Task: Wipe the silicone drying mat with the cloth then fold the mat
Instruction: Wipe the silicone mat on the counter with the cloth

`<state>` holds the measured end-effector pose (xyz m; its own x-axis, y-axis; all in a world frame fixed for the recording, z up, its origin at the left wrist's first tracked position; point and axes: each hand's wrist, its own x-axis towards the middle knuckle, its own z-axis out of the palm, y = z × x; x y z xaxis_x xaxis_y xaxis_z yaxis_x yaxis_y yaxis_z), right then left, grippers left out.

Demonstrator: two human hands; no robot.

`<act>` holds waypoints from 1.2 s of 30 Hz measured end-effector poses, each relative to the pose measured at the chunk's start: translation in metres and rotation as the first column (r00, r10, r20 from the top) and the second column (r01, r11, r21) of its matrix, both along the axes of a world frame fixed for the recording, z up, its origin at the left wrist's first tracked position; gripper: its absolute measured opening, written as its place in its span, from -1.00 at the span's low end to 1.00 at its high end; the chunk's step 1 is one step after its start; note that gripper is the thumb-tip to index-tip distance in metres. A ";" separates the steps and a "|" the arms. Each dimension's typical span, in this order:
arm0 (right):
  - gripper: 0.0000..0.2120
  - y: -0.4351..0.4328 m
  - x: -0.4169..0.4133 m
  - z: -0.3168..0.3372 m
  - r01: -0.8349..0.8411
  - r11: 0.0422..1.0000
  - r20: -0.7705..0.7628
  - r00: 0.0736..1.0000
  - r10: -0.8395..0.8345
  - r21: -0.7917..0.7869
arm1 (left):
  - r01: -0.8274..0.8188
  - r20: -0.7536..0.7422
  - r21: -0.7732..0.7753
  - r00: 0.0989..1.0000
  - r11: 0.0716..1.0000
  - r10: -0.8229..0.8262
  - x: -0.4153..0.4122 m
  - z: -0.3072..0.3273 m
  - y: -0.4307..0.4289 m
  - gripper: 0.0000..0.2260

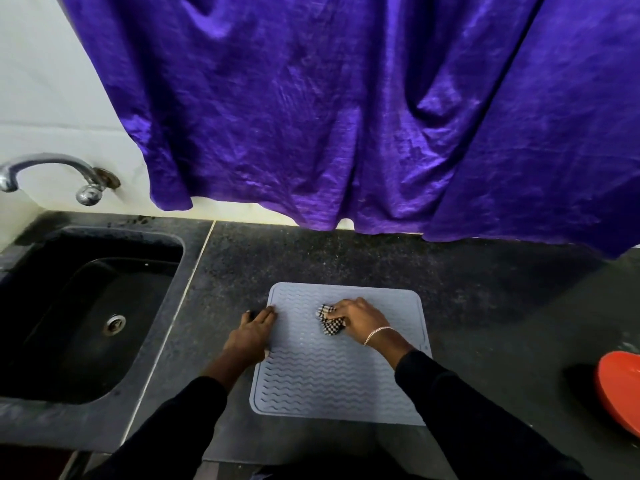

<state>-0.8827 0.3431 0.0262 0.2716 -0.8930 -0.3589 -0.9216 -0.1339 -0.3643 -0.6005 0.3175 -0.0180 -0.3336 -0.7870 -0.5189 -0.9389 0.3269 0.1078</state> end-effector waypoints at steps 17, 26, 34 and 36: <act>-0.58 -0.019 0.022 0.017 0.022 1.000 0.005 1.000 -0.022 -0.012 | 0.011 0.090 0.050 0.996 0.999 -0.016 -0.003 -0.003 -0.006 -0.15; -0.58 -0.001 -0.009 0.001 0.054 0.997 -0.001 0.999 -0.054 0.057 | -0.007 0.075 0.079 0.997 0.997 0.001 0.002 -0.004 -0.009 -0.18; -0.55 -0.030 0.024 0.023 -0.030 0.999 -0.030 0.999 0.031 0.010 | 0.015 0.058 0.086 0.998 0.996 -0.020 0.003 -0.005 -0.009 -0.12; -0.53 -0.033 0.044 0.021 -0.062 0.998 0.000 0.998 0.062 -0.010 | -0.014 0.037 0.095 0.999 0.995 0.010 0.004 -0.004 -0.008 -0.10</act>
<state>-0.8388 0.3098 0.0471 0.3265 -0.8781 -0.3499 -0.9114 -0.1944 -0.3627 -0.5963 0.3092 -0.0219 -0.3040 -0.7376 -0.6030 -0.9465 0.3057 0.1033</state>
